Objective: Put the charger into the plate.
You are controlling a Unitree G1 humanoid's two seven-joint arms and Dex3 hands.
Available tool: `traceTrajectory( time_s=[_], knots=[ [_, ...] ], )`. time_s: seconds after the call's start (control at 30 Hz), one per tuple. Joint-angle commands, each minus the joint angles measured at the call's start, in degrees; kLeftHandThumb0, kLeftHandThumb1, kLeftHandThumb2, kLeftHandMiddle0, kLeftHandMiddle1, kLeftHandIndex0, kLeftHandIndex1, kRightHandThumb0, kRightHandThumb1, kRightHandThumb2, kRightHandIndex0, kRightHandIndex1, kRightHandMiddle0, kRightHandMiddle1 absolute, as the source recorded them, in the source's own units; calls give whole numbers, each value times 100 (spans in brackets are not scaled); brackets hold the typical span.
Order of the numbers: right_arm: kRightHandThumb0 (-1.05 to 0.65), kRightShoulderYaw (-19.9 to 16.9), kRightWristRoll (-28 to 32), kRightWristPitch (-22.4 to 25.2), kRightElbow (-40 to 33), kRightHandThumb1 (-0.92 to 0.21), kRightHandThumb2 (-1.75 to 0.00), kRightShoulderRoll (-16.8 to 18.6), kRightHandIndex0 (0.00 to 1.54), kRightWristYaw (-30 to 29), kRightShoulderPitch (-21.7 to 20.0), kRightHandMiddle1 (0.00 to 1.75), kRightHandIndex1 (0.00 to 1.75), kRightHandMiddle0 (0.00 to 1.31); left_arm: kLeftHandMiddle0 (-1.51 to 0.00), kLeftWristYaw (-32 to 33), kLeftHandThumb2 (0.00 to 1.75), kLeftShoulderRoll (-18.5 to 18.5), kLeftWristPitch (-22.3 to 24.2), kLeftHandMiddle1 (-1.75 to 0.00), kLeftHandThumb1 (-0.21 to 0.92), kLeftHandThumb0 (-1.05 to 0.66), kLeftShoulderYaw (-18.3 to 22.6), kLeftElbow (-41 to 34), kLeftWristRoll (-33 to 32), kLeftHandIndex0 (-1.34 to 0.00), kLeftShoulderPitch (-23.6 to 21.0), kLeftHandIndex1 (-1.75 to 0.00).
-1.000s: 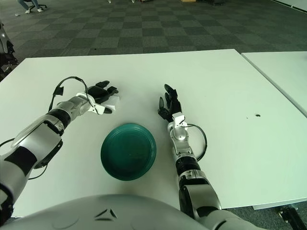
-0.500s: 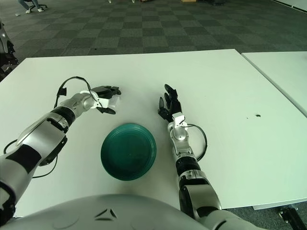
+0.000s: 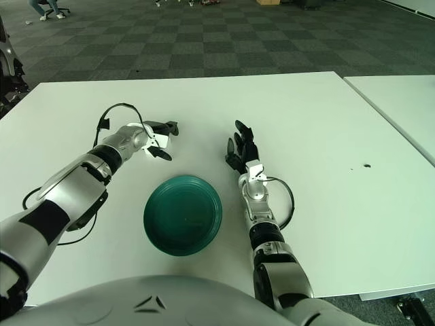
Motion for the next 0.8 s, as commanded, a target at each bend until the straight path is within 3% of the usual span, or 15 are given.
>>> traceTrajectory(
  time_s=[0.0, 0.27, 0.33, 0.37, 0.4, 0.47, 0.6, 0.77],
  knots=[
    [-72, -129, 194, 752, 867, -92, -74, 114, 24, 118, 1031, 51, 1, 0, -39, -245, 87, -89, 310, -12, 60, -46, -697, 484, 691, -44, 1207, -166],
    [-71, -293, 311, 748, 727, -92, -70, 38, 25, 190, 1118, 64, 0, 0, -47, 376, 94, -205, 617, -17, 60, -40, -1033, 456, 900, -40, 1137, -174],
    [-70, -353, 359, 742, 724, -92, -70, 11, 25, 226, 1144, 67, 1, 0, -48, 525, 104, -175, 565, -64, 53, -33, -1017, 447, 867, -43, 1219, -174],
    [-70, -402, 399, 720, 745, -92, -70, -11, 26, 257, 1167, 68, 1, 0, -46, 595, 108, -157, 529, -103, 50, -21, -998, 442, 841, -42, 1251, -174],
    [-69, -436, 423, 704, 763, -92, -71, -24, 26, 280, 1179, 69, 1, 0, -44, 635, 112, -147, 509, -127, 48, -13, -989, 441, 822, -42, 1265, -174],
    [-68, -489, 466, 692, 810, -92, -71, -41, 27, 298, 1162, 69, 1, 0, -43, 666, 114, -143, 497, -149, 46, -7, -985, 443, 801, -42, 1264, -175],
    [-67, -574, 541, 691, 913, -92, -70, -66, 29, 301, 1087, 71, 2, 0, -42, 668, 117, -154, 506, -167, 44, -1, -989, 451, 790, -42, 1238, -175],
    [-67, -629, 554, 724, 1037, -92, -70, -98, 30, 324, 952, 72, 3, 0, -42, 653, 118, -164, 518, -171, 43, 0, -997, 457, 771, -42, 1204, -175]
  ],
)
